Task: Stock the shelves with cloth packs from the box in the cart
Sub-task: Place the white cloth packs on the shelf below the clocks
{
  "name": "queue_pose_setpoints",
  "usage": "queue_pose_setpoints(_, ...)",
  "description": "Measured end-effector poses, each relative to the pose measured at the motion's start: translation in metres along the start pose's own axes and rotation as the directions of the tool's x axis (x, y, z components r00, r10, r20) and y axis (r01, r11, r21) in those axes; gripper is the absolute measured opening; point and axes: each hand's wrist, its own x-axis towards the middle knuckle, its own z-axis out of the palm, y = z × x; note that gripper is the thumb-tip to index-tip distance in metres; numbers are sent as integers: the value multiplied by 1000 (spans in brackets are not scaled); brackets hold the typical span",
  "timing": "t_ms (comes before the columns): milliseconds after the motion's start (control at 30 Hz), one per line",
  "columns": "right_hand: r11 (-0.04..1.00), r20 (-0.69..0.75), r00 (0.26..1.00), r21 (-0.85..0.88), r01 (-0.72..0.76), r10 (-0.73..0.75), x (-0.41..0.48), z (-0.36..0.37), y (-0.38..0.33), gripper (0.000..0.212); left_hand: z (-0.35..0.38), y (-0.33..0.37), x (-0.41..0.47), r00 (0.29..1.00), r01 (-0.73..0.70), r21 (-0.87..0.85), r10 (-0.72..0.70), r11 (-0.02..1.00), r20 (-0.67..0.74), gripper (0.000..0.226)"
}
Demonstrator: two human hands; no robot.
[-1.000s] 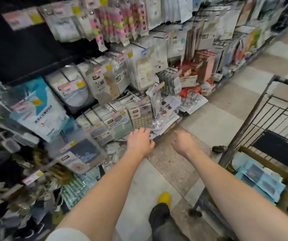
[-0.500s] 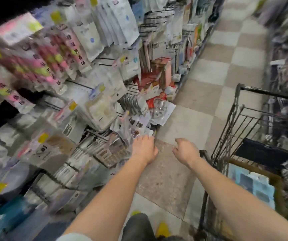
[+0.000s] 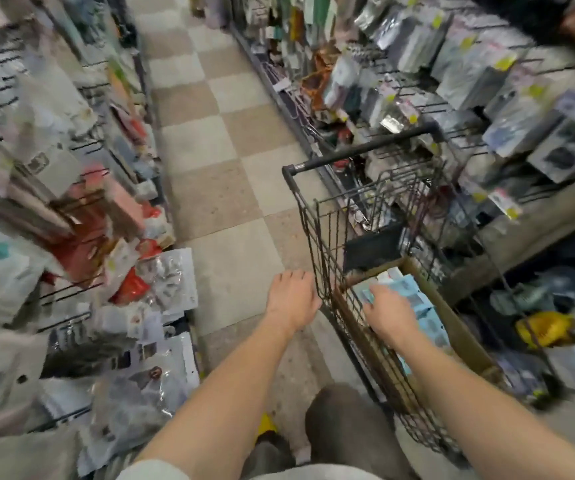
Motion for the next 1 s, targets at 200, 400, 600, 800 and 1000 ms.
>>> queue_pose_setpoints(200, 938, 86, 943, 104, -330, 322, -11, 10, 79, 35, 11, 63, 66, 937, -345, 66, 339, 936, 81, 38)
queue_pose_setpoints(400, 822, 181, 844, 195, -534, 505, 2, 26, 130, 32, 46, 112, 131, 871, -474, 139, 439, 870, 223, 41)
queue_pose_setpoints(600, 724, 247, 759, 233, -650, 602, 34, 44, 179, 46, 77, 151, 193, 824, -520, 219, 416, 826, 385, 46)
queue_pose_setpoints(800, 668, 302, 700, 219, -711, 647, 59, 55, 212, 40, 89, 181, 244, 782, -573, 252, 427, 780, 454, 49)
queue_pose_setpoints(1000, 612, 297, 651, 224, -759, 698, 77, 65, 223, 35, 105, 197, 278, 726, -636, 296, 421, 713, 544, 47)
